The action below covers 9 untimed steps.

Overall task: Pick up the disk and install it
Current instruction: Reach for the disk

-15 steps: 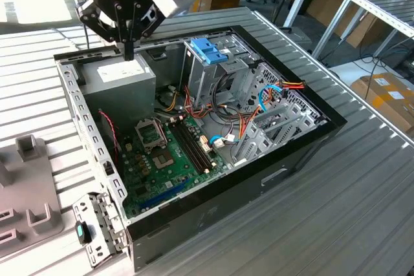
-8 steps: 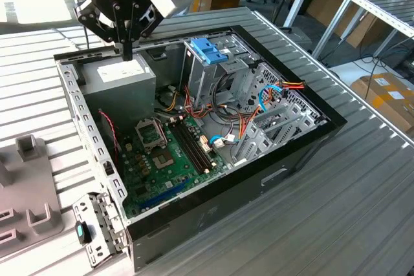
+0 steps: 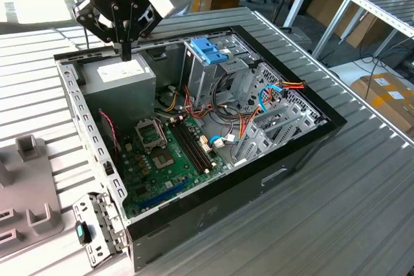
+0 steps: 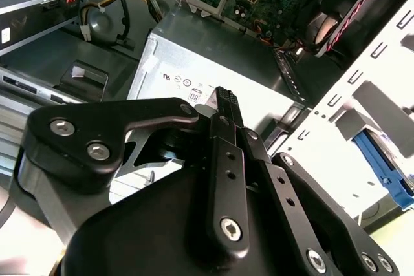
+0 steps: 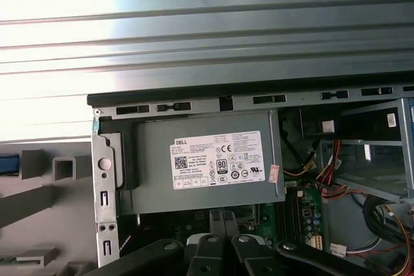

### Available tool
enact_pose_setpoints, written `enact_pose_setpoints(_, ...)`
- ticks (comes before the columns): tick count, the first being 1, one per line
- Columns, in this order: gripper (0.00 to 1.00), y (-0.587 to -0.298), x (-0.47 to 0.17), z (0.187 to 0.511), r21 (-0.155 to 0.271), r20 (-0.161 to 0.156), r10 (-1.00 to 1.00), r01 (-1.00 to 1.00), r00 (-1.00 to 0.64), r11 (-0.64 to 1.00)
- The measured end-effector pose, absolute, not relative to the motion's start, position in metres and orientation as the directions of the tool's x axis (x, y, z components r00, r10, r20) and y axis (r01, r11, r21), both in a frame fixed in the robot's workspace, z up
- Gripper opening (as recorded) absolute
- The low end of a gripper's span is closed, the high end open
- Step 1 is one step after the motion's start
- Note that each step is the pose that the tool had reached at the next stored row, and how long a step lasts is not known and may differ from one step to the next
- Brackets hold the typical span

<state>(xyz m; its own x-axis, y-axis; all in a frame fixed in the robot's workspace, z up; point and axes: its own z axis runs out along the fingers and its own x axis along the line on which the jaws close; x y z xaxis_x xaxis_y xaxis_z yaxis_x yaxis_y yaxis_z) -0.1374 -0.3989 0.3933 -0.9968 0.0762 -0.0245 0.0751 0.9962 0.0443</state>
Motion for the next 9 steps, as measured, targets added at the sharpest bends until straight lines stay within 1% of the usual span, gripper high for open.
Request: enact_pose_setpoints(9, 0.11, -0.3989, -0.1401, 0.3933, 0.044, -0.024, 0.076, 0.075, -0.997, 0.996)
